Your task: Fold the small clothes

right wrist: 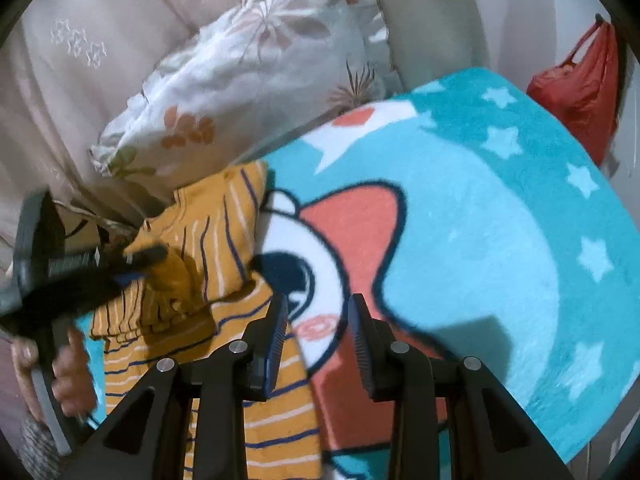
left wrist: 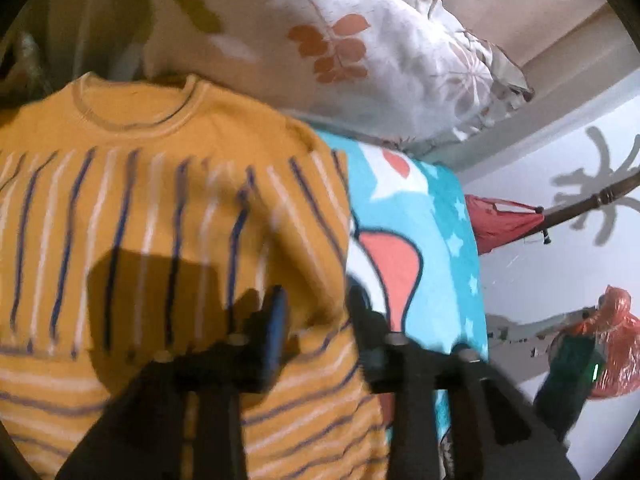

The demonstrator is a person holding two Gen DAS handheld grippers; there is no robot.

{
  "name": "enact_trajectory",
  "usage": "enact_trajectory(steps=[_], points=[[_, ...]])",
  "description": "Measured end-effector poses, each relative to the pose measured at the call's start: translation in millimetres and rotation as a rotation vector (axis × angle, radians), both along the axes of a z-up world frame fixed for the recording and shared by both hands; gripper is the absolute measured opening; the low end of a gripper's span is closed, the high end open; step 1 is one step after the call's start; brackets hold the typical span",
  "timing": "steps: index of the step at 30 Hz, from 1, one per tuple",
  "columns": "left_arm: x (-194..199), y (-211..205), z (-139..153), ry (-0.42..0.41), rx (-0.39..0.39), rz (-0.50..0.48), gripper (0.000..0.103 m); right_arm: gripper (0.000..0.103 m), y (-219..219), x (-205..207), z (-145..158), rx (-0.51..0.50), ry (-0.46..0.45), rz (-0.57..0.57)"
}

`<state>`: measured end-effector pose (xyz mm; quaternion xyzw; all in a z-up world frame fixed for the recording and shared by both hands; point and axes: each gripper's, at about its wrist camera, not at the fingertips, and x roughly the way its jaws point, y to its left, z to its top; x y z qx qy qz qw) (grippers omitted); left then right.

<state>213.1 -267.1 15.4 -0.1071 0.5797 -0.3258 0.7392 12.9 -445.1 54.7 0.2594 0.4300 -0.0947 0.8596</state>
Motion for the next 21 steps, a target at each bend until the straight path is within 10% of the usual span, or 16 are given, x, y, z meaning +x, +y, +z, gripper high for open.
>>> enact_trajectory(steps=[10, 16, 19, 21], points=[[-59.0, 165.0, 20.7, -0.193, 0.358, 0.308, 0.054, 0.050, 77.0, 98.9, -11.2, -0.065, -0.025, 0.298], [-82.3, 254.7, 7.0, -0.144, 0.438, 0.505, 0.055, 0.050, 92.6, 142.5, -39.9, -0.032, 0.038, 0.309], [-89.2, 280.2, 0.3, -0.117, 0.436, 0.583, 0.055, 0.007, 93.6, 148.8, -45.1, -0.019, 0.067, 0.329], [-90.2, 290.0, -5.0, -0.107, 0.438, 0.610, 0.055, 0.005, 87.4, 149.2, -45.3, -0.043, 0.076, 0.316]])
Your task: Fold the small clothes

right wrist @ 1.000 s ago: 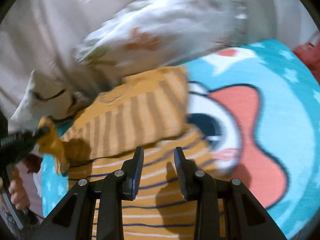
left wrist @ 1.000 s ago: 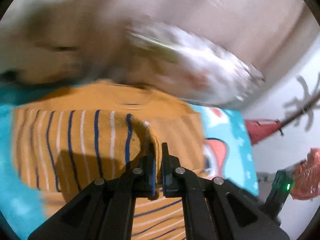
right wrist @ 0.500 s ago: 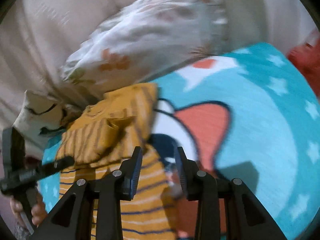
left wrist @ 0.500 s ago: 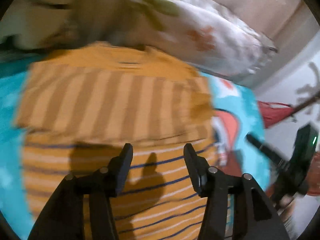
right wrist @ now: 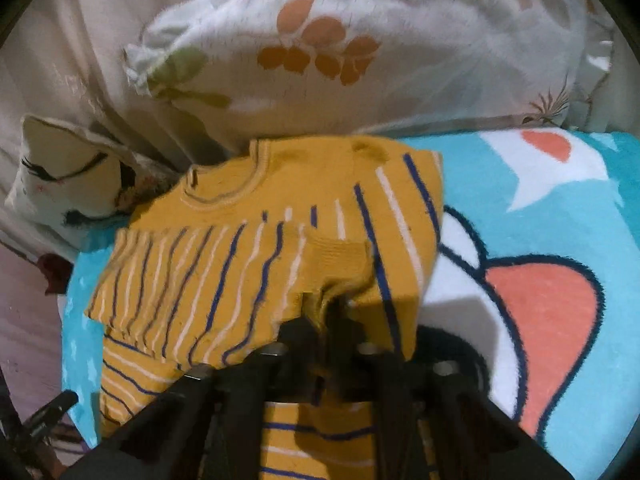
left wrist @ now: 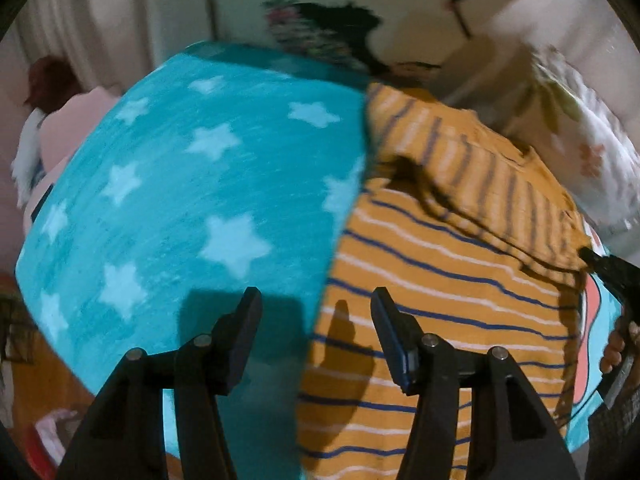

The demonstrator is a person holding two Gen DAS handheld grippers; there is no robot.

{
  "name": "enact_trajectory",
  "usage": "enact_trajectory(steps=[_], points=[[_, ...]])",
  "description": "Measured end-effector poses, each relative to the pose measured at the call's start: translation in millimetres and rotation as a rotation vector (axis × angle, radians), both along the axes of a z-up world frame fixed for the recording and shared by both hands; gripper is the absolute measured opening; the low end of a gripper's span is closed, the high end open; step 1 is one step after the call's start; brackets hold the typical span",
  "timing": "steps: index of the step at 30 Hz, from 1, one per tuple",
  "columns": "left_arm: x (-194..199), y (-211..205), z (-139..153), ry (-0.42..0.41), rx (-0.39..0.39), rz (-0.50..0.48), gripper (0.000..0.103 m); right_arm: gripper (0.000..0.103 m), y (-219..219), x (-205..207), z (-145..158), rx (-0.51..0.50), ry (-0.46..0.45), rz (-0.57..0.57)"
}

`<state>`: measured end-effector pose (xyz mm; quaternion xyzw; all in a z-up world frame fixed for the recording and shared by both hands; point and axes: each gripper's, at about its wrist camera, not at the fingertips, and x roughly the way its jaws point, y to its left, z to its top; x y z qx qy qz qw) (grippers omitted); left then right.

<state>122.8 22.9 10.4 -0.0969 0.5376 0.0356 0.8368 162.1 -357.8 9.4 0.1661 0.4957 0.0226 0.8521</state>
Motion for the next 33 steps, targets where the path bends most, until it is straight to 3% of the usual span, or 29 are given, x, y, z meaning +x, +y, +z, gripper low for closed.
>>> enact_trajectory(steps=[4, 7, 10, 12, 14, 17, 21, 23, 27, 29, 31, 33], points=[[2.1, 8.2, -13.3, 0.013, -0.017, -0.008, 0.055, 0.005, -19.5, -0.7, -1.9, -0.099, -0.002, -0.075], [6.5, 6.2, -27.7, 0.051, -0.047, -0.022, 0.055, 0.016, -34.0, -6.2, -8.2, -0.124, 0.034, -0.142], [8.0, -1.4, -28.3, 0.059, -0.059, -0.057, 0.055, 0.023, -42.4, -32.3, 7.7, -0.120, -0.016, -0.185], [15.4, -9.9, -26.1, 0.059, -0.068, -0.100, 0.055, 0.049, -42.1, -49.9, 16.4, -0.152, -0.064, -0.202], [25.3, -20.4, -16.5, 0.025, -0.079, -0.143, 0.055, 0.065, -40.1, -72.7, 27.1, -0.206, -0.132, -0.231], [52.2, -45.0, 3.2, -0.049, -0.052, -0.224, 0.055, 0.065, -35.9, -88.3, 28.6, -0.213, -0.088, -0.218], [102.2, -74.3, 13.5, -0.144, 0.080, -0.262, 0.055, 0.065, -32.9, -106.4, 21.6, -0.180, -0.042, -0.211], [124.8, -85.9, 4.5, -0.128, 0.152, -0.288, 0.055, 0.064, -26.2, -118.0, 18.7, -0.200, -0.030, -0.217], [148.9, -95.0, -43.8, 0.000, 0.359, -0.312, 0.057, 0.064, -27.1, -137.2, 15.3, -0.190, -0.011, -0.265], [142.5, -99.5, -42.8, -0.062, 0.423, -0.349, 0.060, 0.064, -33.5, -149.3, 14.9, -0.192, -0.002, -0.307], [137.4, -99.2, -38.8, -0.070, 0.418, -0.378, 0.059, 0.064, -38.3, -158.2, 15.5, -0.182, 0.003, -0.340], [130.7, -89.2, -29.9, -0.061, 0.334, -0.392, 0.059, 0.064, -44.5, -165.9, 13.9, -0.152, 0.009, -0.370]])
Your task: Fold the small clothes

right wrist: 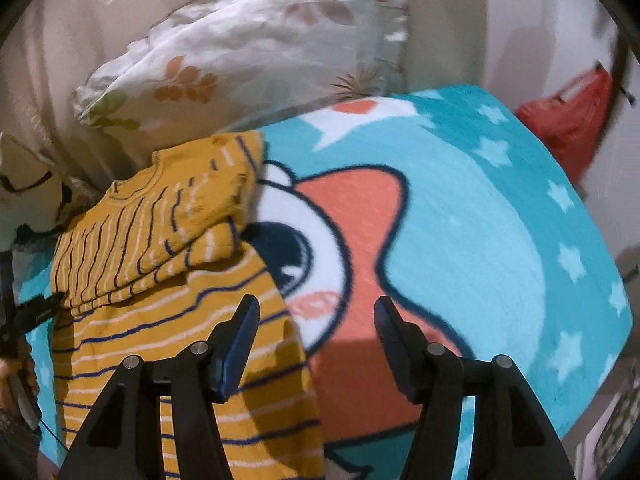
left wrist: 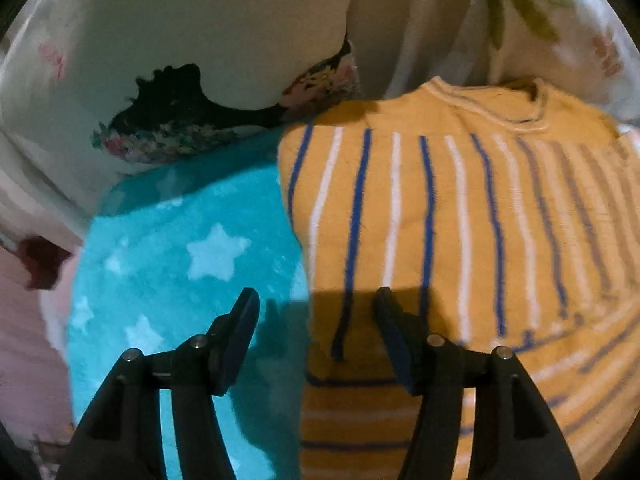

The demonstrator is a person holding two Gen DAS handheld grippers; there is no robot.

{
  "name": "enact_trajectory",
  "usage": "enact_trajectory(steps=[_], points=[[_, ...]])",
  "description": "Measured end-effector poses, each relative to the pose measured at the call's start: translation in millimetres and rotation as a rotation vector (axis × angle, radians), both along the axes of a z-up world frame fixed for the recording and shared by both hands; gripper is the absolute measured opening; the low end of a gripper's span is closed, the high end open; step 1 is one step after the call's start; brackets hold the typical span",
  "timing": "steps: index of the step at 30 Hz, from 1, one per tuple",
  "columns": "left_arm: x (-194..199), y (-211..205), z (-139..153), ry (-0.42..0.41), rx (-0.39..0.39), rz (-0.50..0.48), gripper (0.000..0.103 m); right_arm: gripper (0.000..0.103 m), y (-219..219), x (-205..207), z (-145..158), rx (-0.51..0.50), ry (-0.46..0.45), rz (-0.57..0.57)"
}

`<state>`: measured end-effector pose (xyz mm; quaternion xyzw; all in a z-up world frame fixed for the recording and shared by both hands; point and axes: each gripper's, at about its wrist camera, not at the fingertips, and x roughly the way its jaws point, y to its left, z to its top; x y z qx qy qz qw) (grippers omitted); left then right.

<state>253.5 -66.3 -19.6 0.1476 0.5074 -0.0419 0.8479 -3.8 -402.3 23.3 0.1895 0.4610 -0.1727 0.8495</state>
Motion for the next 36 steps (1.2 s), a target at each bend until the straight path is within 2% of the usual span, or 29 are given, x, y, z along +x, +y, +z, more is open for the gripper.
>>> enact_trajectory(steps=[4, 9, 13, 16, 17, 19, 21, 26, 30, 32, 36], points=[[-17.3, 27.6, 11.8, 0.072, -0.198, 0.011, 0.061, 0.064, 0.2, -10.6, -7.8, 0.047, -0.002, -0.031], [-48.9, 62.9, 5.1, 0.159, -0.355, 0.058, 0.062, 0.064, 14.8, -21.5, -21.4, 0.057, 0.014, -0.029], [-72.0, 79.0, -8.2, 0.225, -0.437, 0.070, 0.062, 0.064, 22.8, -31.5, -38.1, 0.050, 0.081, 0.000], [-89.2, 82.0, -17.3, 0.268, -0.465, 0.073, 0.062, 0.064, 21.9, -34.6, -48.1, 0.104, 0.094, 0.010], [-95.8, 83.6, -18.0, 0.259, -0.467, 0.080, 0.062, 0.064, 20.6, -33.8, -51.3, 0.134, 0.094, 0.019], [-106.1, 84.6, -17.3, 0.261, -0.472, 0.087, 0.062, 0.066, 20.2, -31.0, -54.2, 0.175, 0.086, 0.056], [-118.2, 89.7, -17.8, 0.289, -0.512, 0.113, 0.061, 0.066, 21.6, -26.6, -54.2, 0.201, 0.082, 0.129], [-158.6, 100.2, -22.5, 0.313, -0.622, 0.172, 0.057, 0.066, 20.8, -30.6, -63.7, 0.463, 0.062, 0.326], [-195.7, 96.7, -26.3, 0.317, -0.727, 0.193, 0.057, 0.066, 21.4, -50.0, -82.0, 0.724, 0.068, 0.447], [-212.6, 92.6, -29.3, 0.330, -0.791, 0.198, 0.057, 0.066, 21.3, -62.3, -90.6, 0.811, 0.063, 0.476], [-241.6, 84.2, -33.4, 0.345, -0.860, 0.219, 0.057, 0.064, 28.7, -81.1, -97.3, 0.876, 0.061, 0.494]])
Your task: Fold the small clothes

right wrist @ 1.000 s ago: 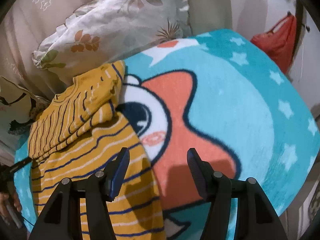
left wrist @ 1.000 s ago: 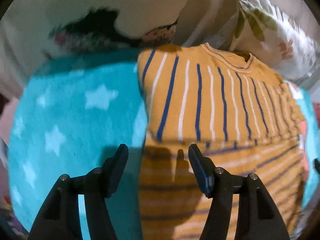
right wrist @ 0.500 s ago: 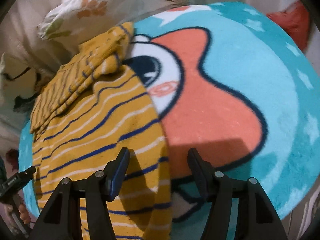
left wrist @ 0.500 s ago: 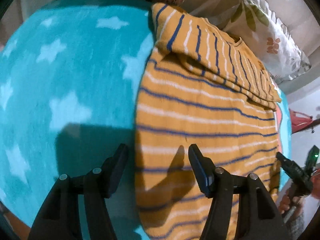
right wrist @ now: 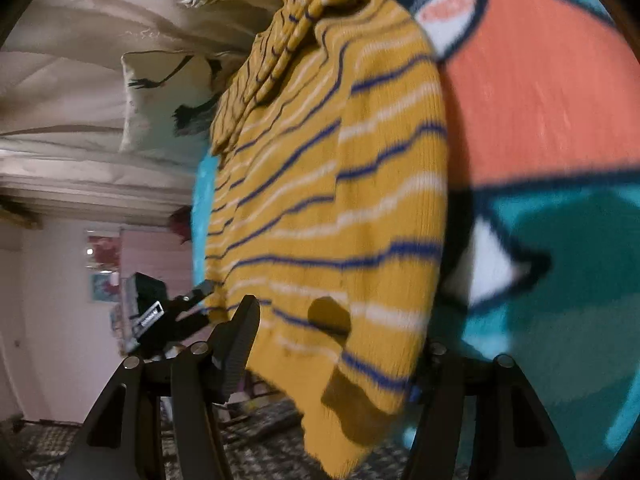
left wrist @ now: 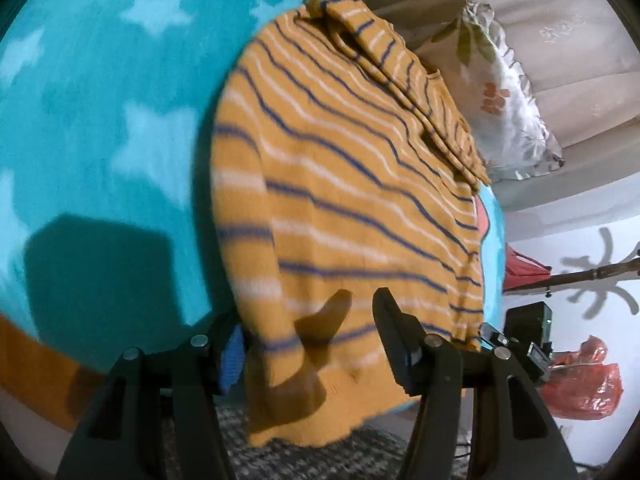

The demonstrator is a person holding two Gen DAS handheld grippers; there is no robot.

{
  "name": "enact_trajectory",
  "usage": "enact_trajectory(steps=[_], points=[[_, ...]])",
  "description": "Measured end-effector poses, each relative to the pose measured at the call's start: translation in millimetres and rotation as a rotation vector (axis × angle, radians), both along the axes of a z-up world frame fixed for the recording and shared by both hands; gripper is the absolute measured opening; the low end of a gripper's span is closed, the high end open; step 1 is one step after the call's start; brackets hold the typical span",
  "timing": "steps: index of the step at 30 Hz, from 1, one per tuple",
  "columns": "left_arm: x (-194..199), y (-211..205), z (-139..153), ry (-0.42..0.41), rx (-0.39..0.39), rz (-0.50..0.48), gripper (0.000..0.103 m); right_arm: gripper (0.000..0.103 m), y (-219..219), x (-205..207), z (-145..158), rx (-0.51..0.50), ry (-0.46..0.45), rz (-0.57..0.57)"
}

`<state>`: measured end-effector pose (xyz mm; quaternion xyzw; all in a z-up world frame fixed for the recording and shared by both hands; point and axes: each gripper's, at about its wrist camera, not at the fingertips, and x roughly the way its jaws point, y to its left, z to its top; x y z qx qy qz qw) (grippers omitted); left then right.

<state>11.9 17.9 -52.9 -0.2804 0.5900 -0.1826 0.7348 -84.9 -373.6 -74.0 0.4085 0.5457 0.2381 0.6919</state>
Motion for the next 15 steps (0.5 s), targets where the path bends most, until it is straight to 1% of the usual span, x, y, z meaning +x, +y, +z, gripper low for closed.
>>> enact_trajectory(steps=[4, 7, 8, 9, 10, 11, 12, 13, 14, 15], points=[[-15.7, -11.0, 0.3, -0.002, 0.016, 0.008, 0.057, 0.060, 3.2, 0.8, 0.7, -0.011, 0.004, 0.037], [-19.5, -19.7, 3.1, -0.011, 0.073, 0.006, 0.057, 0.051, 8.6, 0.7, 0.3, -0.032, 0.023, 0.061], [-20.4, -22.1, 3.9, -0.011, 0.097, 0.008, 0.052, 0.047, 10.7, -0.2, -0.9, -0.035, 0.036, 0.068], [-19.8, -24.7, 4.6, -0.011, 0.143, 0.012, 0.033, 0.044, 12.2, -1.7, -1.5, -0.035, 0.043, 0.064], [-18.9, -25.0, 3.8, -0.005, 0.197, 0.013, 0.019, 0.042, 13.1, -2.5, -2.2, -0.040, 0.050, 0.059], [-16.4, -24.4, 2.7, 0.006, 0.242, 0.018, 0.009, 0.035, 15.6, -1.7, -1.9, -0.056, 0.056, 0.056], [-15.0, -21.2, 1.8, 0.019, 0.223, 0.035, 0.008, 0.024, 16.4, -3.1, -2.0, -0.079, 0.060, 0.061], [-13.9, -18.6, 1.7, 0.030, 0.219, 0.052, 0.008, 0.019, 15.6, -2.1, -2.1, -0.099, 0.059, 0.071], [-14.2, -17.2, 3.1, 0.033, 0.235, 0.056, 0.008, 0.011, 16.4, -0.6, -0.7, -0.130, 0.055, 0.089], [-16.8, -17.2, 6.1, 0.027, 0.262, 0.052, 0.008, 0.010, 14.2, -1.3, -0.7, -0.135, 0.052, 0.100]])
